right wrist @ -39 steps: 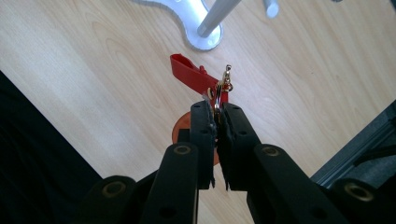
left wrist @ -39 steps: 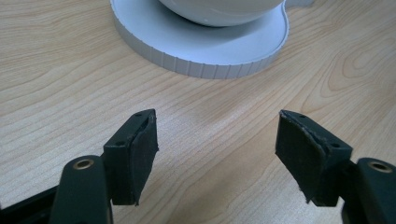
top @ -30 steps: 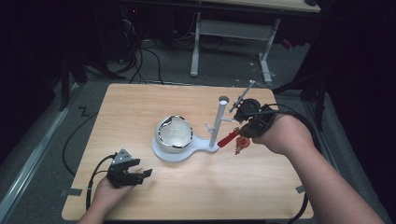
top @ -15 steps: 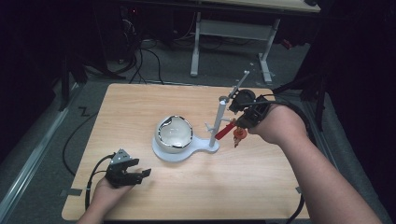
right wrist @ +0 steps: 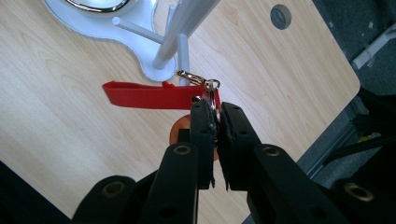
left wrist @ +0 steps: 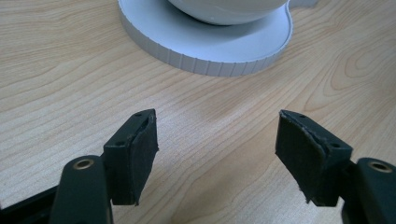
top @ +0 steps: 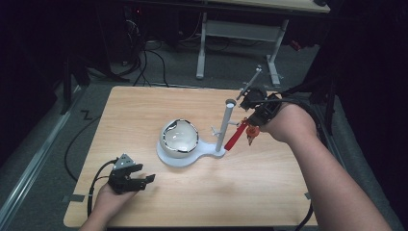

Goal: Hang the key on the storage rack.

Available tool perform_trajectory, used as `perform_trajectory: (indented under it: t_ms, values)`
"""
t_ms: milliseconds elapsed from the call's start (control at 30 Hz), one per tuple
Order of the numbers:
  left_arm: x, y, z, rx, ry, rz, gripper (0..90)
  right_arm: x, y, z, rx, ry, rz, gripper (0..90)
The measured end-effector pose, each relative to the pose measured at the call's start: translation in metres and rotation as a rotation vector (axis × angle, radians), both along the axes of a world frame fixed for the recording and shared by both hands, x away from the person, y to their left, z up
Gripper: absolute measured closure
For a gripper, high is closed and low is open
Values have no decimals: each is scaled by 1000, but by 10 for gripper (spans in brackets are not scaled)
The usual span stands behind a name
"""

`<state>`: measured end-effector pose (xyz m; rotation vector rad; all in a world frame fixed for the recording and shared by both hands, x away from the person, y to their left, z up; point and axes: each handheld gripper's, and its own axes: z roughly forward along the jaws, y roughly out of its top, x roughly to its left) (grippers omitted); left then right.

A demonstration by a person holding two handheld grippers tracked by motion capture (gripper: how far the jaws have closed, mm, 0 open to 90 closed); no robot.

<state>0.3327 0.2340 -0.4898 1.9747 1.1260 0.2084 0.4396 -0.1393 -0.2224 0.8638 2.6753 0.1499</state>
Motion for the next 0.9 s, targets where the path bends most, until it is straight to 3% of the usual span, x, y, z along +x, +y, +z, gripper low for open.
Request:
perform_trajectory:
  t_ms: [500,833,900]
  values:
    - [0,1,0,-2,-1,1,301,12,6,-16,-40,-7,-10,831]
    - [0,1,0,1,0,0,301,12,7,-17,-43,-23,-16,819]
    - [0,1,0,1,0,-1,301,13,6,-16,-38,-37,-20,779]
